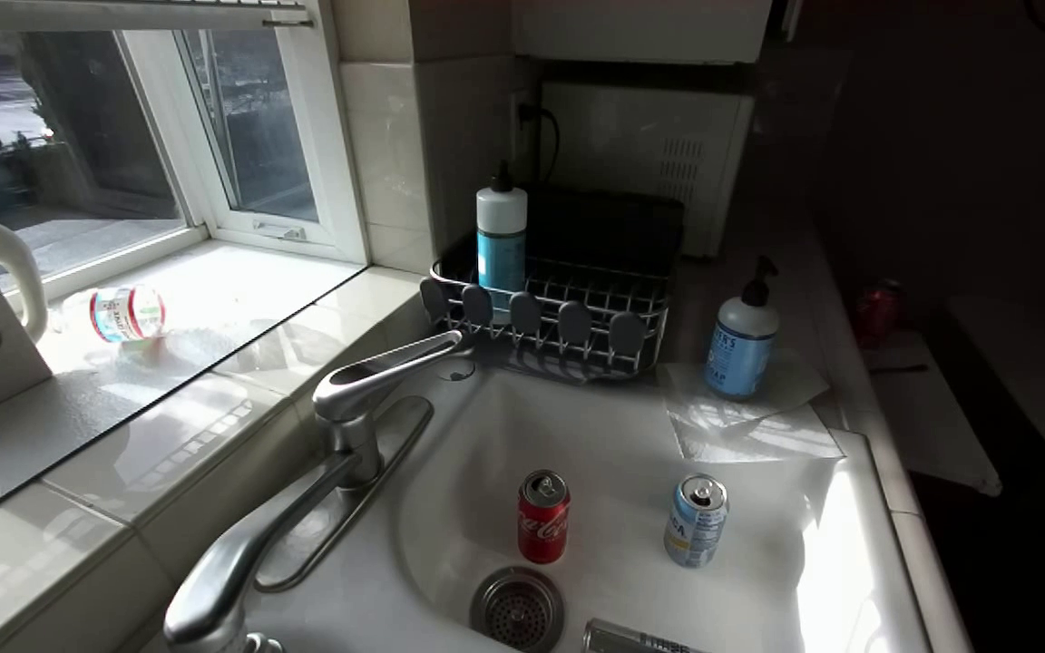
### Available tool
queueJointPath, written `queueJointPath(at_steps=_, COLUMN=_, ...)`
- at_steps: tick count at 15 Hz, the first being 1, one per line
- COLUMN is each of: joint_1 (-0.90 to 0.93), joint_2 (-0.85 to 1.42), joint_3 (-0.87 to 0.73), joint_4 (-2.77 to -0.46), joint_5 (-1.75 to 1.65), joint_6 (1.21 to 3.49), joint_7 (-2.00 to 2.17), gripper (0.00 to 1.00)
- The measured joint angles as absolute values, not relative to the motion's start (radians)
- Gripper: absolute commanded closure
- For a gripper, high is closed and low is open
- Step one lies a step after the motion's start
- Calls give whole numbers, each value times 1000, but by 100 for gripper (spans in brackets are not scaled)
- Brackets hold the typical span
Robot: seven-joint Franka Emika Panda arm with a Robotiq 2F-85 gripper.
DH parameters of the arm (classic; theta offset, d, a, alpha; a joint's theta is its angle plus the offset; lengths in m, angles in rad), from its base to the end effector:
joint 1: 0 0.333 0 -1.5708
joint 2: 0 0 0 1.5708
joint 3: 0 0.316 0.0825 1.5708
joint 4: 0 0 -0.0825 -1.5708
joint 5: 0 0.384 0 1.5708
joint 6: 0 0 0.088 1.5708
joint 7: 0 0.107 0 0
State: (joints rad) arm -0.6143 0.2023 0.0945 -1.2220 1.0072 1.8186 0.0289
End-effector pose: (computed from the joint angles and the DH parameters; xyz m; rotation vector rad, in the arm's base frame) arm 0.5757 -0.2597 0.7383 -2.0303 0.6404 -0.7126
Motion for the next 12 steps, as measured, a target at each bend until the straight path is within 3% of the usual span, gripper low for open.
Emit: queueJointPath(at_steps=12, joint_1=-584, joint_2=220, joint_3=125, joint_4=-1238, joint_5=1023, joint_6=1898, joint_7=138, gripper=100)
